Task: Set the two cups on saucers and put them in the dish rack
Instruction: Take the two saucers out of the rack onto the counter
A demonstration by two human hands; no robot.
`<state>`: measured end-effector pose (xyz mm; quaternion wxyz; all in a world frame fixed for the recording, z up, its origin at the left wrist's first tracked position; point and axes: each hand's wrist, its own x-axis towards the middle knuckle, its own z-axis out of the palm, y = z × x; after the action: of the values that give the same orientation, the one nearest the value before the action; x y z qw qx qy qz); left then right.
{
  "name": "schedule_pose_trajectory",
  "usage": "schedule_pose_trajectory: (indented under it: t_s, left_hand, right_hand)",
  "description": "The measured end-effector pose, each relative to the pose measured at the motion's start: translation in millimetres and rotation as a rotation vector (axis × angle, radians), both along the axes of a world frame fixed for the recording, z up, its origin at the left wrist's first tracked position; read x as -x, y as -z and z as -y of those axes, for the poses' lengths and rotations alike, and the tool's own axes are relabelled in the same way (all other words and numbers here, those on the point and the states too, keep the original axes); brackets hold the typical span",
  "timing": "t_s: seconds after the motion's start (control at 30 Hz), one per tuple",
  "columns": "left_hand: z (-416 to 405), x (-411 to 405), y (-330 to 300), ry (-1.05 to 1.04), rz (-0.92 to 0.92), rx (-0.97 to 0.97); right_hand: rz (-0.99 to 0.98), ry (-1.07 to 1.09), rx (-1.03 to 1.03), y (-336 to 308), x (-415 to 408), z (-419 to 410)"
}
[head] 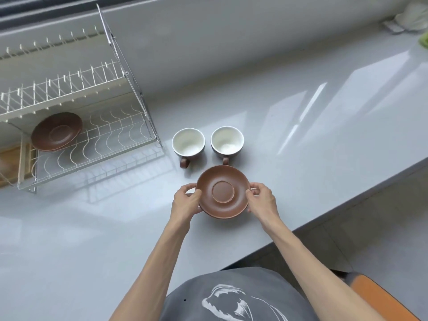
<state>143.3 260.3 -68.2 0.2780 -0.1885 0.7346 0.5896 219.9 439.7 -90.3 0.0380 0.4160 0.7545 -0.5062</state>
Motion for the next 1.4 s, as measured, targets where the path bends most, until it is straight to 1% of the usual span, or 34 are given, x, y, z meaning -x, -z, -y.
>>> schedule_pose_trajectory:
  t_s: [0.4,0.9,1.23,1.33,1.4]
  left_hand:
    - [-9,-7,7,0.033,0.005,0.051]
    - [4,-6,18,0.06,0.085,0.089]
    - [13,-4,17,0.158,0.074,0.108]
    - [17,-3,16,0.209,0.05,0.12]
    - [21,0,13,0.266,0.046,0.127]
  right_hand:
    - [0.016,-0.013,0.011,8,-4,-10]
    - [0.083,-0.028,0.002,11,-4,7]
    - [0.105,-0.013,-0.005,8,-3,14]
    - [0.145,-0.064,-0.085,6,-3,15]
    - [0.207,-0.155,-0.23,3,-1,17]
